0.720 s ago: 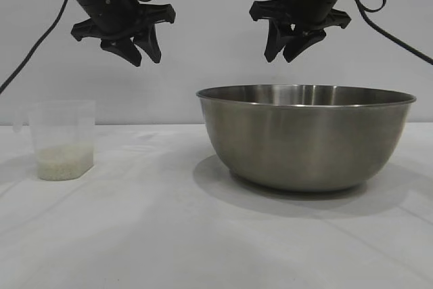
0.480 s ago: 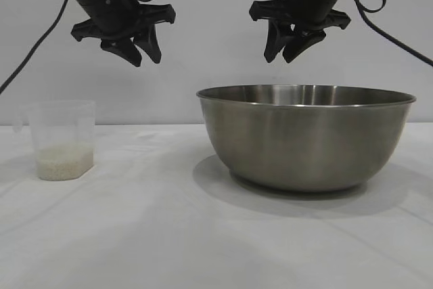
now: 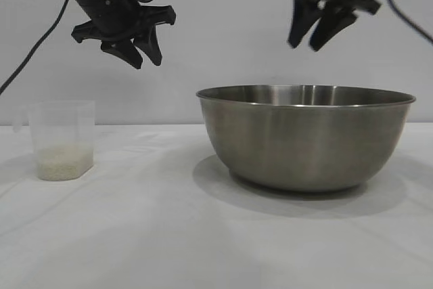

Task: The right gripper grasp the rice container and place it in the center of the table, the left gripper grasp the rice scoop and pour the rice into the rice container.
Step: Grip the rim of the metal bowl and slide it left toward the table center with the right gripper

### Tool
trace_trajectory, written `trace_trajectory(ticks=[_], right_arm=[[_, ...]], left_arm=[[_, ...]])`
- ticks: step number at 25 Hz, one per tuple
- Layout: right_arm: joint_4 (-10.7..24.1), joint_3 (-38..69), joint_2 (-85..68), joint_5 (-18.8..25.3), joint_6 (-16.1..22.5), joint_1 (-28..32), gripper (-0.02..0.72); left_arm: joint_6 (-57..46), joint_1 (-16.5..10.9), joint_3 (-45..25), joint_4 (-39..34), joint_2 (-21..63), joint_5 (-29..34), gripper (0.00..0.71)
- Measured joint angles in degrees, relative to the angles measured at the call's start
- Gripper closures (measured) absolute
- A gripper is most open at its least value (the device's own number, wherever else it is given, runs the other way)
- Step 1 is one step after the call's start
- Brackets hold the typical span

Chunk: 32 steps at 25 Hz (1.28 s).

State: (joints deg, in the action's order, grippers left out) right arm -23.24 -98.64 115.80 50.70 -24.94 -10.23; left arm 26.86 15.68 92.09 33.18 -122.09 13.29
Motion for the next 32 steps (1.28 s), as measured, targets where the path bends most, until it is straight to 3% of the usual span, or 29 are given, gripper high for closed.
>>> trace_trajectory(ticks=[4, 6, 8, 27, 30, 32], right_arm=[[0.14, -0.13, -1.40, 12.40, 2.15, 3.56, 0.423], [1.71, -0.13, -1.40, 17.02, 3.16, 4.47, 0.423], [2.52, -0.13, -1.40, 18.94, 3.40, 4.74, 0.423], [4.30, 12.76, -0.37, 19.25, 4.36, 4.27, 0.423], [4.33, 12.76, 0.84, 18.88, 4.36, 2.54, 0.627], [4.24, 12.76, 1.36, 18.12, 4.60, 1.11, 0.648]], left_arm=[[0.00, 0.00, 0.00, 0.00, 0.00, 0.00, 0.473], [0.00, 0.00, 0.00, 0.00, 0.00, 0.00, 0.473], [0.00, 0.00, 0.00, -0.02, 0.00, 0.13, 0.473], [0.04, 0.00, 0.58, -1.23, 0.43, 1.69, 0.473], [0.04, 0.00, 0.58, -1.41, 0.43, 1.73, 0.473], [0.04, 0.00, 0.68, -1.63, 0.43, 1.95, 0.473]])
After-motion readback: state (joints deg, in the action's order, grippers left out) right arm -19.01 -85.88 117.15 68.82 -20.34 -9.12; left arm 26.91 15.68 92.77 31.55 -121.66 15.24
